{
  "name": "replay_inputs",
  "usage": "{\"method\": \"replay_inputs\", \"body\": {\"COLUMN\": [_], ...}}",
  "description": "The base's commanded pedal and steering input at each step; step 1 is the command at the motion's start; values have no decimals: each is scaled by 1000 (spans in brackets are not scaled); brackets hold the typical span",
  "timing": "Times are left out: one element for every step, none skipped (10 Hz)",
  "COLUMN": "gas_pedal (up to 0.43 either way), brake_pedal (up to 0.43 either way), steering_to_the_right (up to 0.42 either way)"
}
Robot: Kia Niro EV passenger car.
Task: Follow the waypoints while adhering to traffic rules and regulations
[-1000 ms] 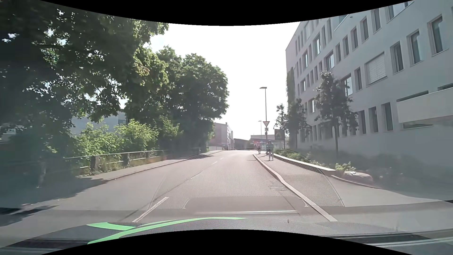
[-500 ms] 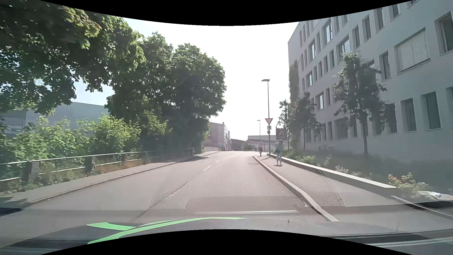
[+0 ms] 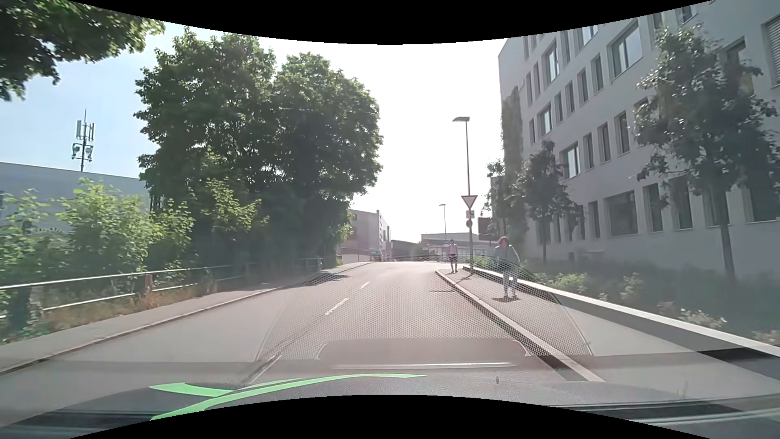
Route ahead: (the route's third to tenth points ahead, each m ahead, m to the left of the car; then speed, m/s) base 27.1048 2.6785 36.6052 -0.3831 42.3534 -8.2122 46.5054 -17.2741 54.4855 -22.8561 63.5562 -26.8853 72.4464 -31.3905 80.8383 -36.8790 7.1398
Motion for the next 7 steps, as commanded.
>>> {"method": "replay_inputs", "body": {"gas_pedal": [169,157,138,130,130,118,110], "brake_pedal": [0,0,0,0,0,0,0], "steering_to_the_right": [18,18,17,17,16,16,15]}}
